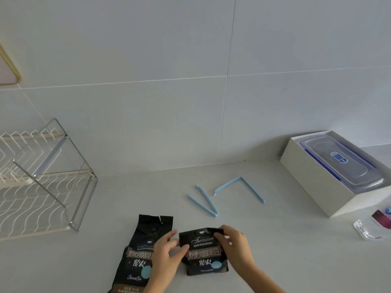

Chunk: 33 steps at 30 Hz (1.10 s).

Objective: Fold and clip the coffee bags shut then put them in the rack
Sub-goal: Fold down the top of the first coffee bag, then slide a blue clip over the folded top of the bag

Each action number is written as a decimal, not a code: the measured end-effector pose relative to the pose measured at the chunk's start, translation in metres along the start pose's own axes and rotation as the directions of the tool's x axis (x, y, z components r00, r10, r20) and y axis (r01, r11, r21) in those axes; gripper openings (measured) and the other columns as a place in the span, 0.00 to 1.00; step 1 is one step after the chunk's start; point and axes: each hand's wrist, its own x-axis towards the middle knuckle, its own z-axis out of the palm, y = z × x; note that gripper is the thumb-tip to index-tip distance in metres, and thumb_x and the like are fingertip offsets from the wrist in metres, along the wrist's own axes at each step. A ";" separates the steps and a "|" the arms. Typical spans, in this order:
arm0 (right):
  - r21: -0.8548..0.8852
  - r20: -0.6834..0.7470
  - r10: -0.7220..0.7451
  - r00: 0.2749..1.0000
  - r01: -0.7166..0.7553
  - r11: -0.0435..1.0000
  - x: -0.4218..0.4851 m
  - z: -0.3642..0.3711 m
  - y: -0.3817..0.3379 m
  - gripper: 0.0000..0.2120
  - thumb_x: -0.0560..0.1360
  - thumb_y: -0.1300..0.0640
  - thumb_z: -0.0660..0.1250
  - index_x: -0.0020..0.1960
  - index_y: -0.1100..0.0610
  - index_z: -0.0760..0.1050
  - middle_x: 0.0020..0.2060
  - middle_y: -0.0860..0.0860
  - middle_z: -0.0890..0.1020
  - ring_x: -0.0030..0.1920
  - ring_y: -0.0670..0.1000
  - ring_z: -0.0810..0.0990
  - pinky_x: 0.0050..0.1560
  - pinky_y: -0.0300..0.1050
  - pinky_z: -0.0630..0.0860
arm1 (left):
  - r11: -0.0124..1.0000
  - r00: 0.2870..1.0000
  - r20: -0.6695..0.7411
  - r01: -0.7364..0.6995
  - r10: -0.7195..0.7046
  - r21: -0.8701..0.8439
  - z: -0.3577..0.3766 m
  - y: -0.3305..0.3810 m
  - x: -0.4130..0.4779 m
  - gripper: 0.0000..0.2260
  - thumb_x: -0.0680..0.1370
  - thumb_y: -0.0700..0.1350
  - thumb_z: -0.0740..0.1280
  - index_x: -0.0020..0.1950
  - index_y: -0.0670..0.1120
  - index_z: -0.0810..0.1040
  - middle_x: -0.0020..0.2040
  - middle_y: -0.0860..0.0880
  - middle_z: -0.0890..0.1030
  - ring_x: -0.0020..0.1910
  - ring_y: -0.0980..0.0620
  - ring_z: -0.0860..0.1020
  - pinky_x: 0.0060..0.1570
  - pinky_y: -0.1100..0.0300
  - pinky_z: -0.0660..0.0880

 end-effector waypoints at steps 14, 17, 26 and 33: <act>-0.134 0.304 0.130 0.944 -0.093 0.987 0.072 -0.022 0.025 0.13 0.79 0.52 0.61 0.61 0.52 0.76 0.55 0.50 0.80 0.52 0.49 0.78 0.54 0.42 0.73 | 0.864 0.931 0.275 0.334 -0.239 -0.378 0.033 -0.014 0.008 0.13 0.71 0.43 0.73 0.53 0.44 0.76 0.48 0.47 0.83 0.45 0.55 0.82 0.39 0.63 0.80; -0.157 0.277 0.156 0.948 -0.115 0.981 0.094 -0.009 0.029 0.17 0.78 0.53 0.61 0.67 0.52 0.70 0.62 0.56 0.74 0.58 0.54 0.76 0.59 0.47 0.71 | 0.859 0.938 0.254 0.325 -0.238 -0.395 0.034 -0.012 0.010 0.12 0.73 0.43 0.71 0.54 0.44 0.76 0.48 0.48 0.83 0.44 0.57 0.82 0.35 0.69 0.77; -0.436 0.299 0.198 0.933 -0.051 0.898 0.117 0.022 0.043 0.21 0.76 0.53 0.65 0.67 0.47 0.65 0.65 0.53 0.68 0.64 0.54 0.67 0.59 0.52 0.72 | 0.796 0.916 0.329 0.372 -0.230 -0.478 0.032 -0.010 0.019 0.11 0.75 0.45 0.68 0.56 0.46 0.74 0.50 0.47 0.83 0.43 0.59 0.83 0.35 0.71 0.77; -0.542 0.107 0.013 0.994 0.047 0.839 0.073 -0.001 0.069 0.11 0.73 0.50 0.69 0.52 0.48 0.69 0.52 0.47 0.76 0.49 0.47 0.73 0.44 0.39 0.72 | 0.826 0.894 0.388 0.385 -0.223 -0.412 0.030 -0.011 0.026 0.13 0.76 0.48 0.66 0.58 0.46 0.75 0.53 0.47 0.83 0.49 0.54 0.82 0.39 0.68 0.78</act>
